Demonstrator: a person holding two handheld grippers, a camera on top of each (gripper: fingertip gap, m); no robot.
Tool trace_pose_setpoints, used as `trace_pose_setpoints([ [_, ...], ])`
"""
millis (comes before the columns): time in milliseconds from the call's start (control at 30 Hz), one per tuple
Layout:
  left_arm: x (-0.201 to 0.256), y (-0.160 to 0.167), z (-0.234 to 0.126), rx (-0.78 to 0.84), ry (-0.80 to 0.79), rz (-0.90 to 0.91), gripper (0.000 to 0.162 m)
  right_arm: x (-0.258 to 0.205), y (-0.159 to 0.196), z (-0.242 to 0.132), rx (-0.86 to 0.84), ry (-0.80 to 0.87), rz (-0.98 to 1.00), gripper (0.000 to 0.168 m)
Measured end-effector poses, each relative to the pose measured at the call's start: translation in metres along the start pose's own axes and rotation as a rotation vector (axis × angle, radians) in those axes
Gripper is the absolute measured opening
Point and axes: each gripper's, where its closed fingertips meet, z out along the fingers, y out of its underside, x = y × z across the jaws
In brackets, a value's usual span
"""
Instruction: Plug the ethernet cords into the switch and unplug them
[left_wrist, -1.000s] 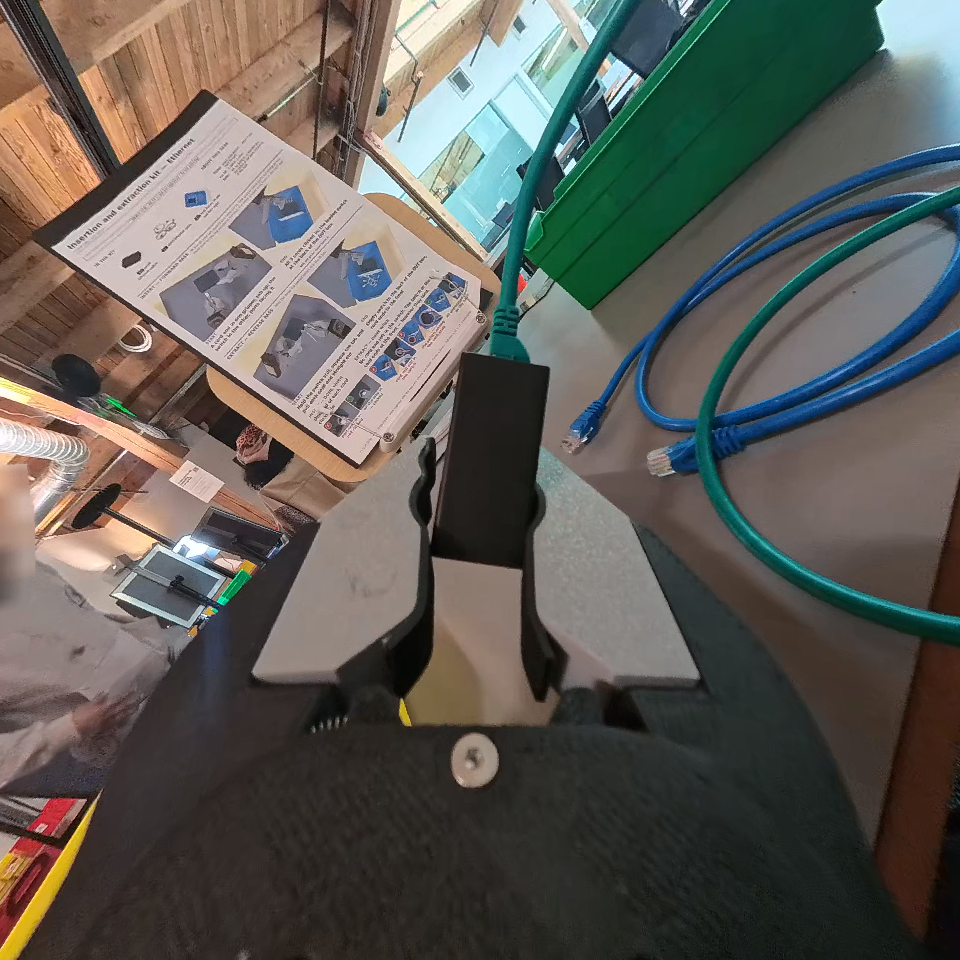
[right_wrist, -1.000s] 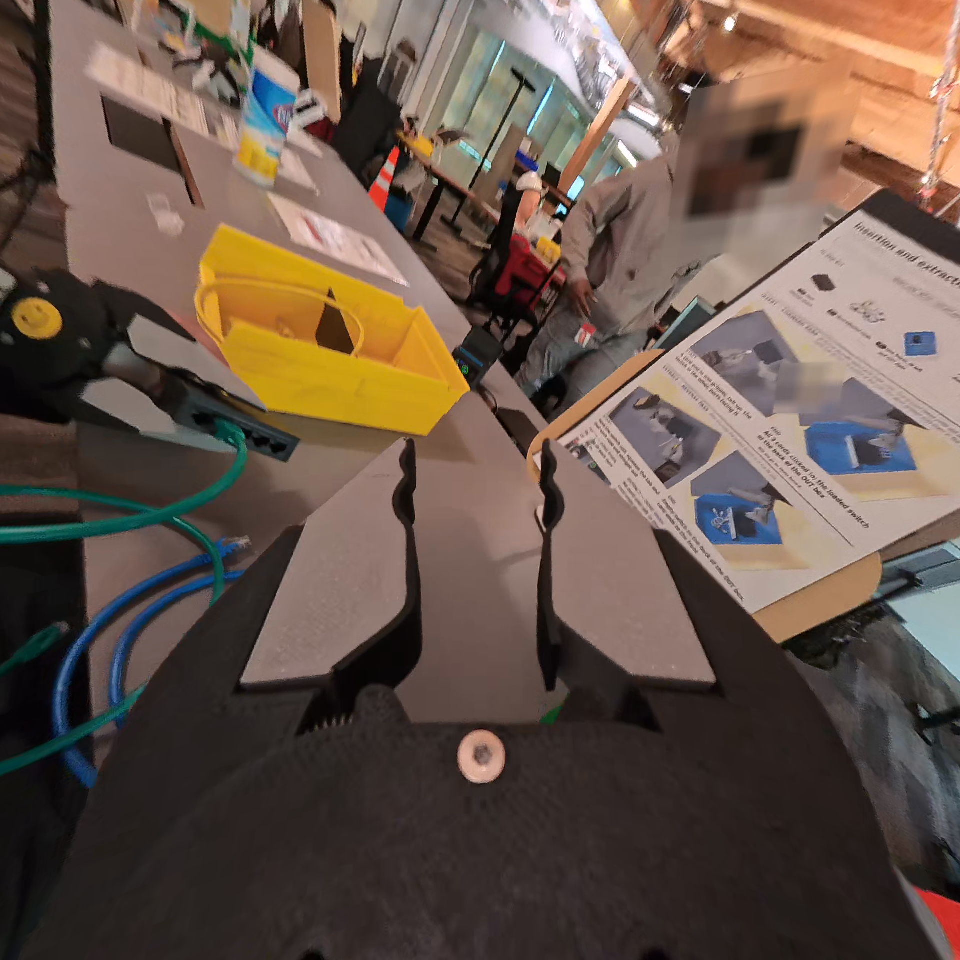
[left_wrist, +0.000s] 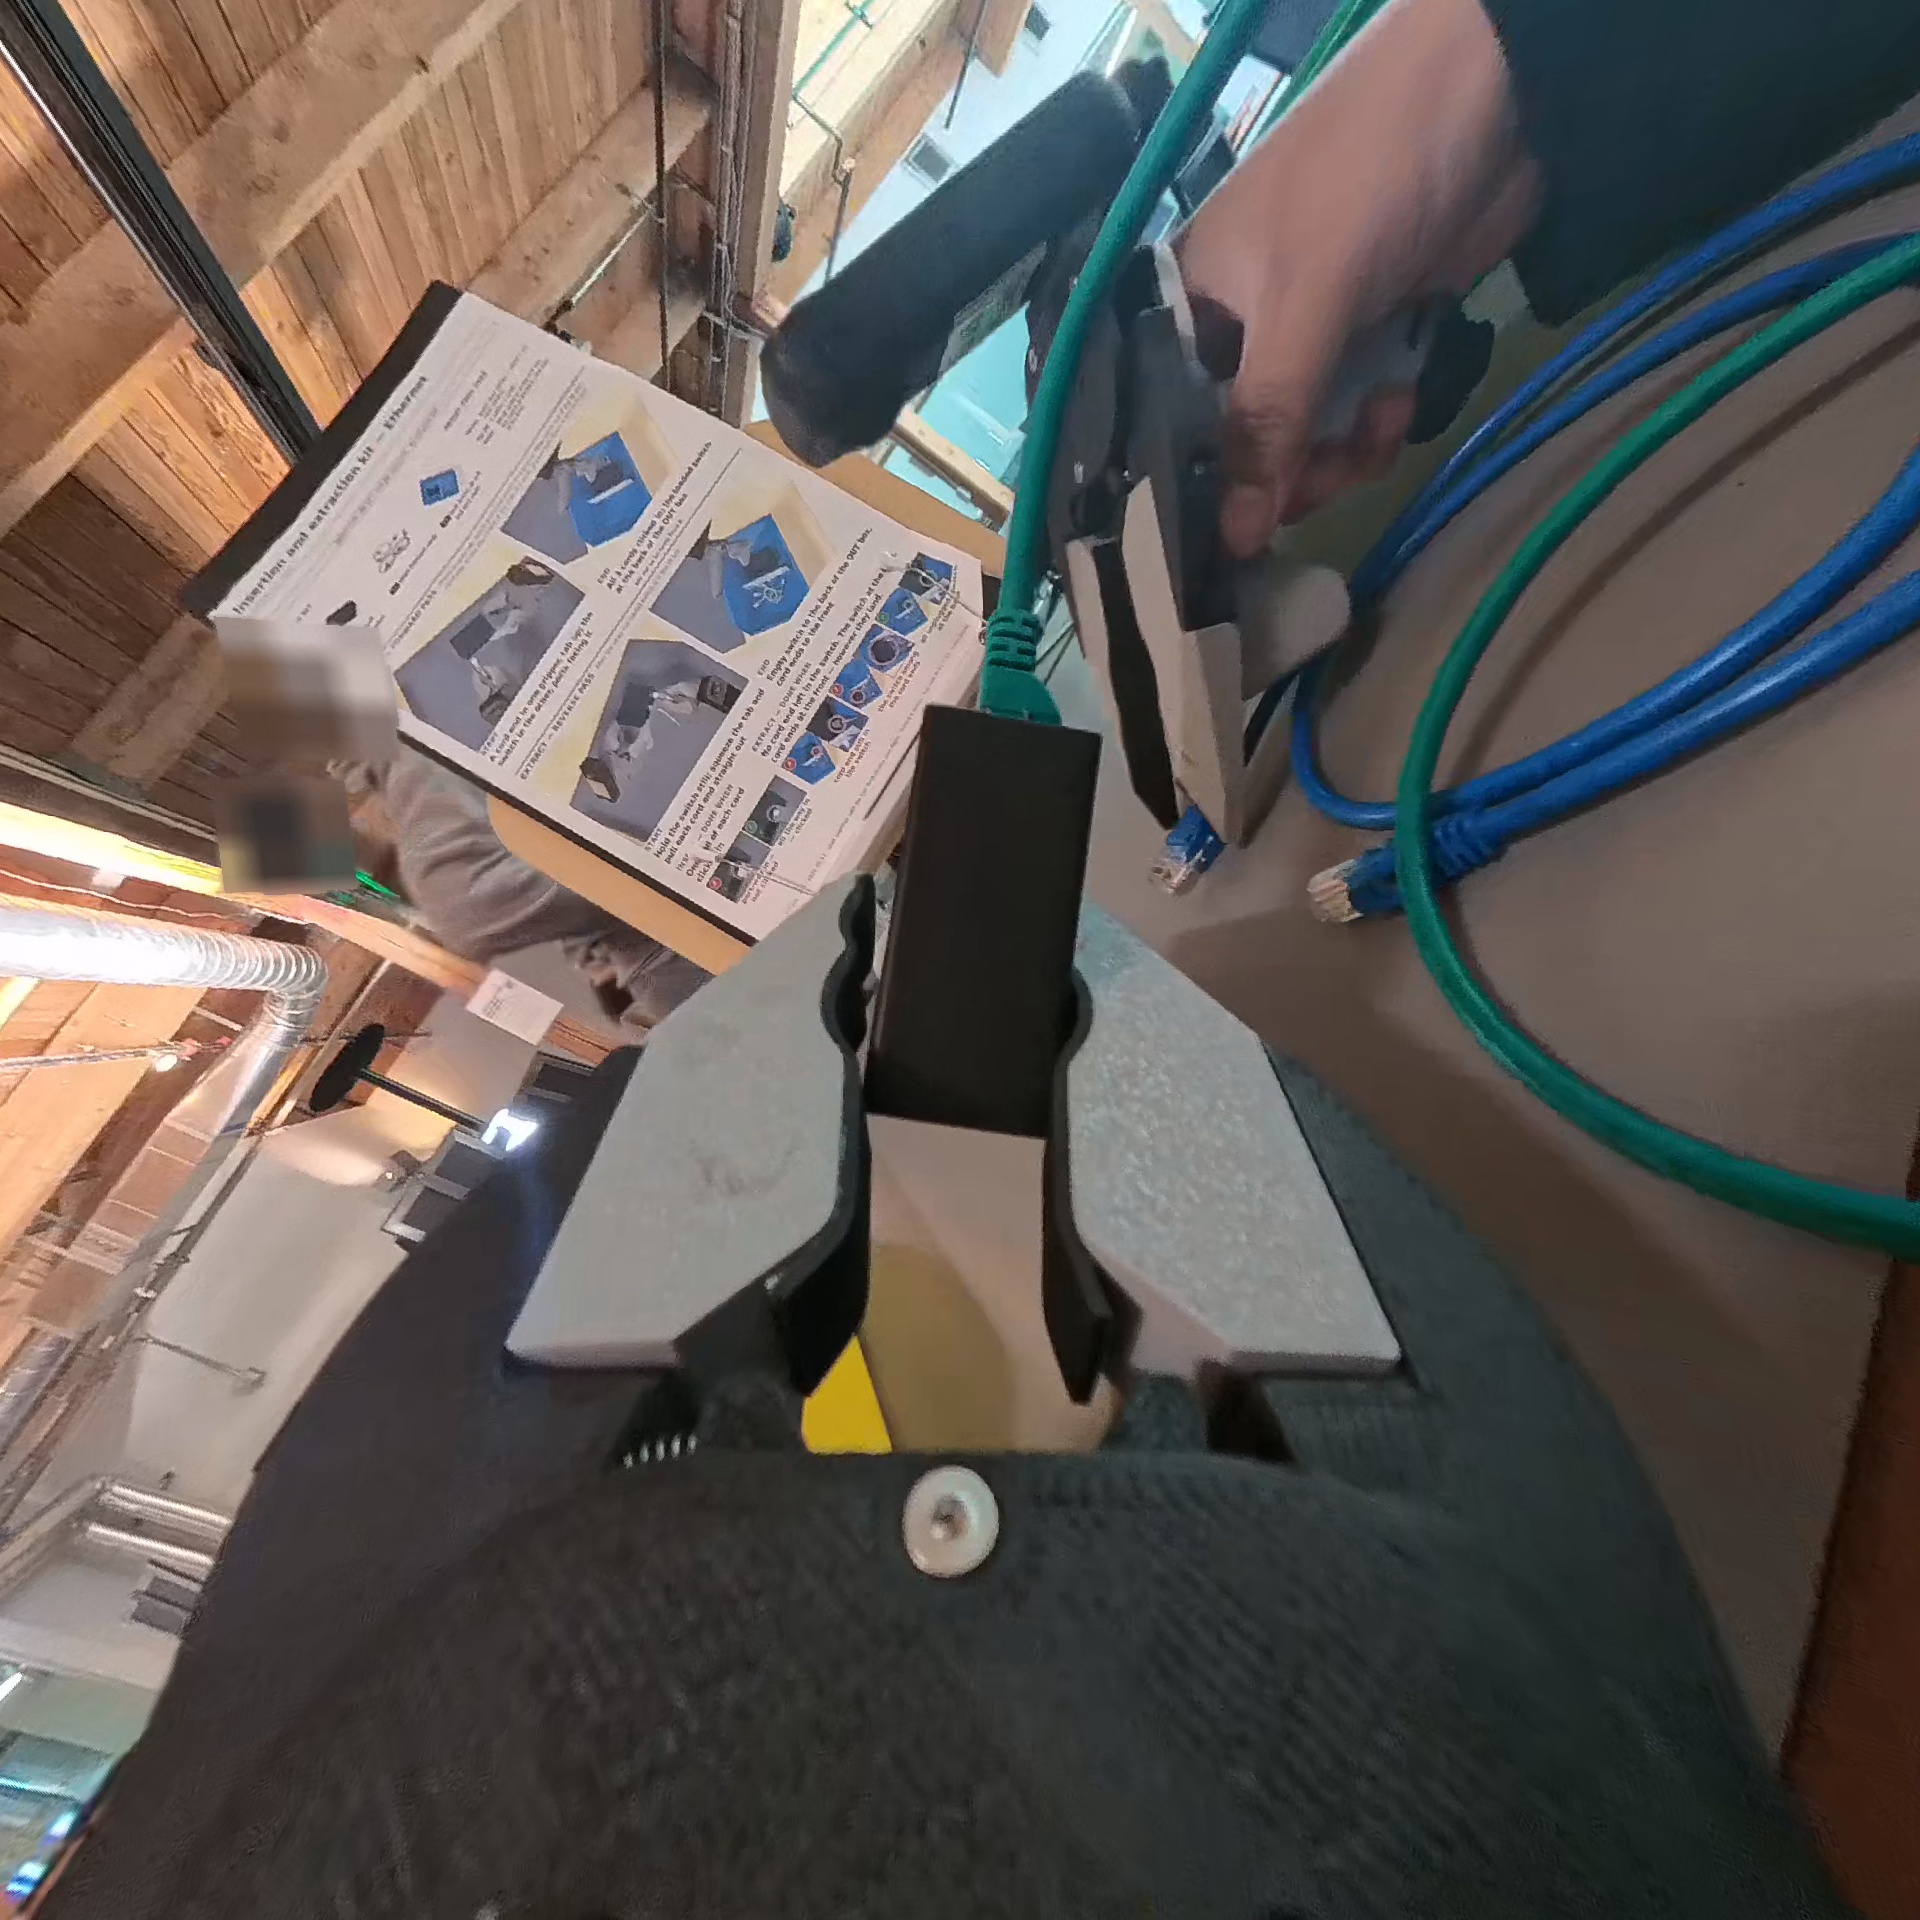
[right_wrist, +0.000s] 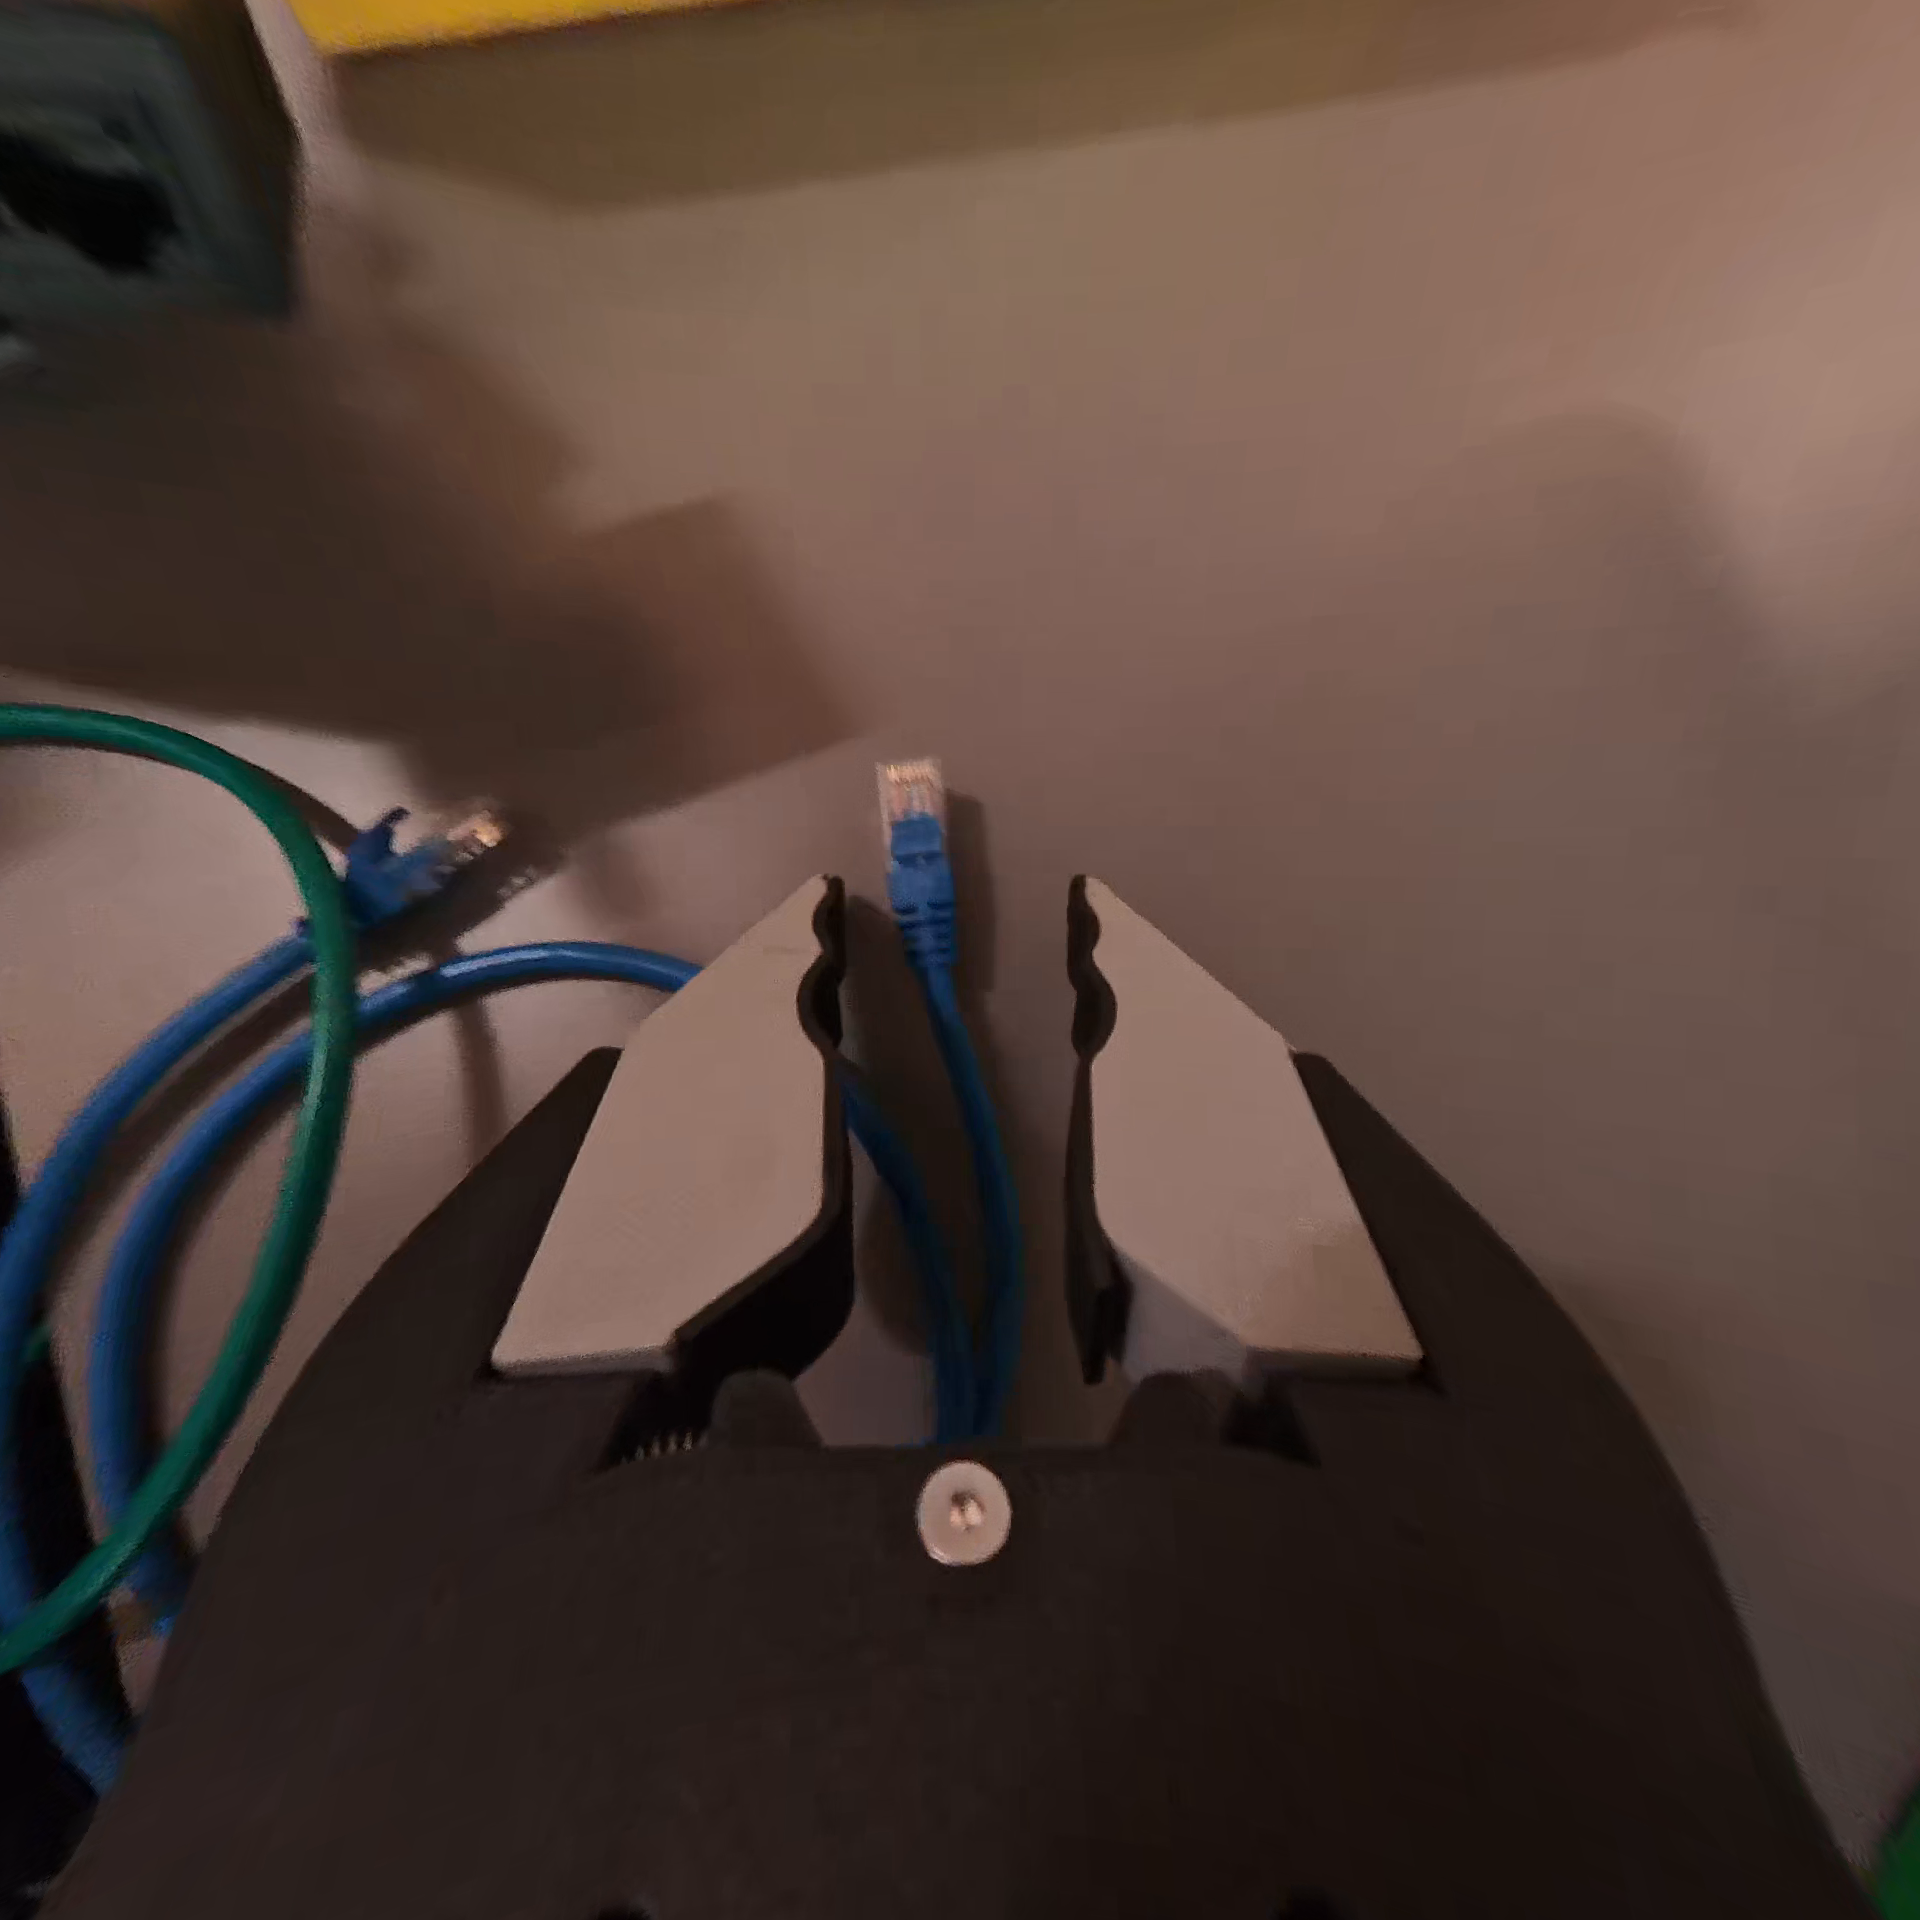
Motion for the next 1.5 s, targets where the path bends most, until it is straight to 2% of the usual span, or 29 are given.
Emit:
trace_pose_setpoints([
  [67,0.0,-0.003,-0.001,0.011,-0.009,0.014,0.031,-0.002,-0.001,0.006,0.003,-0.002,0.002,0.036],
  [133,-0.002,-0.007,-0.002,0.032,-0.027,0.031,0.031,-0.002,-0.001,0.004,-0.013,0.028,-0.049,0.009],
  [233,-0.004,-0.012,-0.004,0.053,-0.066,0.097,0.031,-0.013,-0.018,-0.012,0.052,0.048,-0.145,0.008],
  [333,0.0,-0.015,-0.004,0.062,-0.079,0.176,0.031,-0.043,-0.048,-0.04,0.178,-0.041,-0.19,0.008],
  [400,0.003,-0.015,-0.003,0.056,-0.078,0.212,0.03,-0.063,-0.055,-0.054,0.194,-0.089,-0.245,0.008],
  [667,0.013,-0.019,-0.003,0.062,-0.081,0.324,0.03,-0.101,-0.054,-0.055,0.102,-0.12,-0.33,0.009],
  [800,0.017,-0.02,-0.002,0.063,-0.081,0.375,0.03,-0.1,-0.049,-0.052,0.046,-0.103,-0.302,0.008],
  [967,0.027,-0.017,0.001,0.039,-0.087,0.5,0.03,-0.105,-0.042,-0.046,-0.006,-0.139,-0.291,0.008],
  [1300,0.039,-0.026,0.003,0.061,-0.085,0.611,0.03,-0.108,-0.027,-0.048,-0.085,-0.229,-0.244,0.008],
  [1400,0.041,-0.031,0.002,0.074,-0.086,0.622,0.03,-0.111,-0.025,-0.052,-0.091,-0.252,-0.248,0.008],
  [1500,0.039,-0.038,0.001,0.089,-0.071,0.56,0.03,-0.112,-0.029,-0.056,-0.073,-0.217,-0.289,0.008],
])
